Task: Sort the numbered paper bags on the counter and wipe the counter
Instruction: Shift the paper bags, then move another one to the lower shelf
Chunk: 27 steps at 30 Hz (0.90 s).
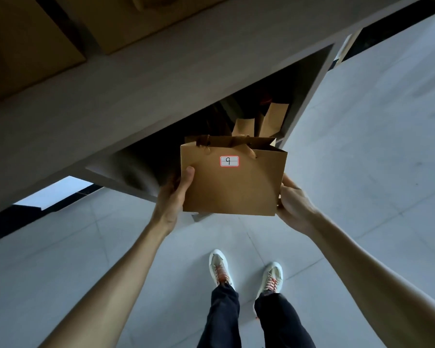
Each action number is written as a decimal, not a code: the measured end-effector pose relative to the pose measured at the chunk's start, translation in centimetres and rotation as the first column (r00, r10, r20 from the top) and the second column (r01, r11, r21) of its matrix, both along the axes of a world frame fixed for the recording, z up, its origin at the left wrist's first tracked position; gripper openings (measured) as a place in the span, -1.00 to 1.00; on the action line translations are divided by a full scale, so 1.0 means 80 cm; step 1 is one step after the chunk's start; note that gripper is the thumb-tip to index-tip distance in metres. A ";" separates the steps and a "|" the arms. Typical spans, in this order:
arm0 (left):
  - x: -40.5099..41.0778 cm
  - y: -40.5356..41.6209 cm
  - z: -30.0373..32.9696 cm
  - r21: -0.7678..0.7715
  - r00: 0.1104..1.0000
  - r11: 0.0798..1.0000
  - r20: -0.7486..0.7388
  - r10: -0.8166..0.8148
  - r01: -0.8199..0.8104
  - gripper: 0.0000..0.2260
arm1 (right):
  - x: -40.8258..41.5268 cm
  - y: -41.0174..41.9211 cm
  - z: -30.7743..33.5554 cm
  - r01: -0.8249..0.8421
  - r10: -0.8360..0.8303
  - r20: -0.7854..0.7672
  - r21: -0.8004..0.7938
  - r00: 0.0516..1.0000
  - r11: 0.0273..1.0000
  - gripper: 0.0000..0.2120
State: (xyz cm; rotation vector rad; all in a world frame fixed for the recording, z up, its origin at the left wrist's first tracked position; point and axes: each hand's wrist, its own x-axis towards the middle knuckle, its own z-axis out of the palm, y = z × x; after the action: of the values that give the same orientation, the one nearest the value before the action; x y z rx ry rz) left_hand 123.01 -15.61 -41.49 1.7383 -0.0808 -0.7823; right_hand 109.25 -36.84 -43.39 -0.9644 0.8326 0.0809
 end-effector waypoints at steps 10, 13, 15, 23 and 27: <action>0.066 0.017 -0.083 -0.005 1.000 1.000 -0.004 0.028 -0.028 -0.64 | 0.043 0.022 -0.065 0.016 -0.017 0.022 0.021 1.000 1.000 -0.42; 0.077 0.009 -0.102 0.034 0.997 0.999 0.069 -0.041 0.039 -0.60 | 0.054 0.025 -0.083 0.045 -0.045 0.029 -0.015 0.999 0.999 -0.34; 0.086 -0.001 -0.112 0.050 0.987 0.997 0.148 -0.063 0.056 -0.53 | 0.061 0.027 -0.098 0.064 -0.062 0.042 -0.056 0.997 0.996 -0.34; 0.121 -0.020 -0.137 -0.086 0.953 0.996 0.302 0.026 0.000 -0.59 | 0.078 0.033 -0.125 0.047 -0.020 0.082 -0.337 0.996 0.940 -0.62; 0.123 -0.024 -0.145 -0.116 0.940 0.990 0.322 0.115 -0.081 -0.65 | 0.083 0.039 -0.131 0.047 -0.046 0.015 -0.546 0.999 0.836 -0.72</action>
State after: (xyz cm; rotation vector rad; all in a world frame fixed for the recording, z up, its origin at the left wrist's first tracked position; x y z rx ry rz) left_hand 132.86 -17.52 -53.07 1.7470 -0.2533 -0.4024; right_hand 115.87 -33.72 -53.90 -1.4830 0.8966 -0.2154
